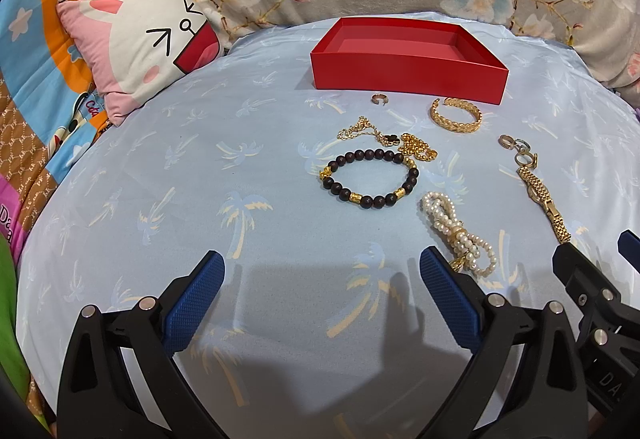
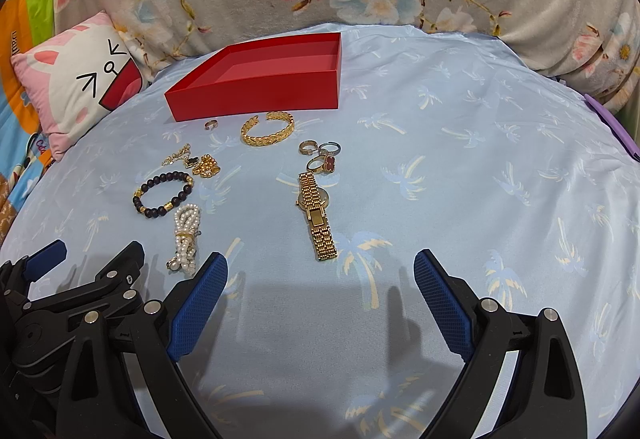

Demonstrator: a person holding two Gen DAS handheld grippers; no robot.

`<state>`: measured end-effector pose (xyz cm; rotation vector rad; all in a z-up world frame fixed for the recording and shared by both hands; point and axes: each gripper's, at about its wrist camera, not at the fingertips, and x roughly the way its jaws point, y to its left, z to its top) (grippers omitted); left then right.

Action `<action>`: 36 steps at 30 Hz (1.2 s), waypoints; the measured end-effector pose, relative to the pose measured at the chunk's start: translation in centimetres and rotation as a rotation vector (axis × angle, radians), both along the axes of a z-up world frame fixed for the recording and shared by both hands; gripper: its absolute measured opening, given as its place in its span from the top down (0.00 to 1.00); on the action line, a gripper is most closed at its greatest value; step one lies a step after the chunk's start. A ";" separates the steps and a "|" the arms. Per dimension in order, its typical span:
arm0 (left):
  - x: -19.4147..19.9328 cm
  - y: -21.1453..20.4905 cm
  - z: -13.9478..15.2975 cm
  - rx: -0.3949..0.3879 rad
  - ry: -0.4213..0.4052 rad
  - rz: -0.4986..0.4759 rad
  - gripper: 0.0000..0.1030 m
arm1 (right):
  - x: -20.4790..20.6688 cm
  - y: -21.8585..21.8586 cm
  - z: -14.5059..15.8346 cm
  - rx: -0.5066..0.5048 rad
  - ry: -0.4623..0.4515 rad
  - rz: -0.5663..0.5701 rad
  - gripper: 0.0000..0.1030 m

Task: Organize jewelry

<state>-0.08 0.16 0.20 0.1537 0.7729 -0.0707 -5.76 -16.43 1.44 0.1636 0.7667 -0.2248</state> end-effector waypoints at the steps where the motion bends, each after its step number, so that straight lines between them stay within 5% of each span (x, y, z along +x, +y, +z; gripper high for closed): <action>1: 0.0 0.0 0.0 0.000 0.000 0.000 0.07 | 0.0 0.0 0.0 0.000 0.000 0.000 0.10; 19: 0.0 0.1 0.1 -0.001 0.002 0.003 0.07 | 0.1 0.0 -0.1 0.014 0.013 0.007 0.10; 26: 0.0 1.9 0.4 -0.093 0.001 -0.014 0.07 | 1.0 -1.3 -0.9 0.075 0.043 -0.002 0.11; 36: 0.9 2.9 0.6 -0.169 0.068 -0.030 0.07 | 4.8 -1.8 -1.4 0.091 0.107 0.051 0.41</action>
